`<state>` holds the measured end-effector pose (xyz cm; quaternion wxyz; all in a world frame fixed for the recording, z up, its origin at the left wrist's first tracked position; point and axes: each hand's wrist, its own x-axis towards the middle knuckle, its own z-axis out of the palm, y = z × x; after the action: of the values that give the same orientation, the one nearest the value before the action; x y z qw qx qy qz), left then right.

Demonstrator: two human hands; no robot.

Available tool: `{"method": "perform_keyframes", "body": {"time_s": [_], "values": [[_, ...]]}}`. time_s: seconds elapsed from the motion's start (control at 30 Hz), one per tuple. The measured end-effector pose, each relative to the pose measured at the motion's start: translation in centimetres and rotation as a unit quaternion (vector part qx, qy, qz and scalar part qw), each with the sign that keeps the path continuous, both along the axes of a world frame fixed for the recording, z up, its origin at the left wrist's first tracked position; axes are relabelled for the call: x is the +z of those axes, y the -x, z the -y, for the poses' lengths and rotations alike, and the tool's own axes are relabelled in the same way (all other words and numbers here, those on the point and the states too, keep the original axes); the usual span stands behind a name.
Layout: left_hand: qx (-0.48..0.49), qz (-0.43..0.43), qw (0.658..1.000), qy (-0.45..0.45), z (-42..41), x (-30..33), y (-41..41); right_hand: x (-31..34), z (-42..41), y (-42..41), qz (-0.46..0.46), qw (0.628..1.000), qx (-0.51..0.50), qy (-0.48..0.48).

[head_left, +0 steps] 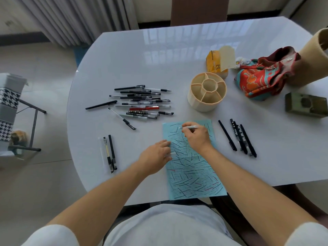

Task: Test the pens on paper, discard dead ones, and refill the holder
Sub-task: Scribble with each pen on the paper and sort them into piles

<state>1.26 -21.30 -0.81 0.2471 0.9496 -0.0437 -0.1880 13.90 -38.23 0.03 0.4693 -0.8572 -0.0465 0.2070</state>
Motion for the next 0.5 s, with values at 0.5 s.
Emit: {"method": "perform_keyframes", "body": {"time_s": [0.5], "values": [[0.074, 0.033, 0.996, 0.037, -0.1, 1.3, -0.4, 1.7, 2.9, -0.1, -0.057, 0.986, -0.086, -0.135]]}}
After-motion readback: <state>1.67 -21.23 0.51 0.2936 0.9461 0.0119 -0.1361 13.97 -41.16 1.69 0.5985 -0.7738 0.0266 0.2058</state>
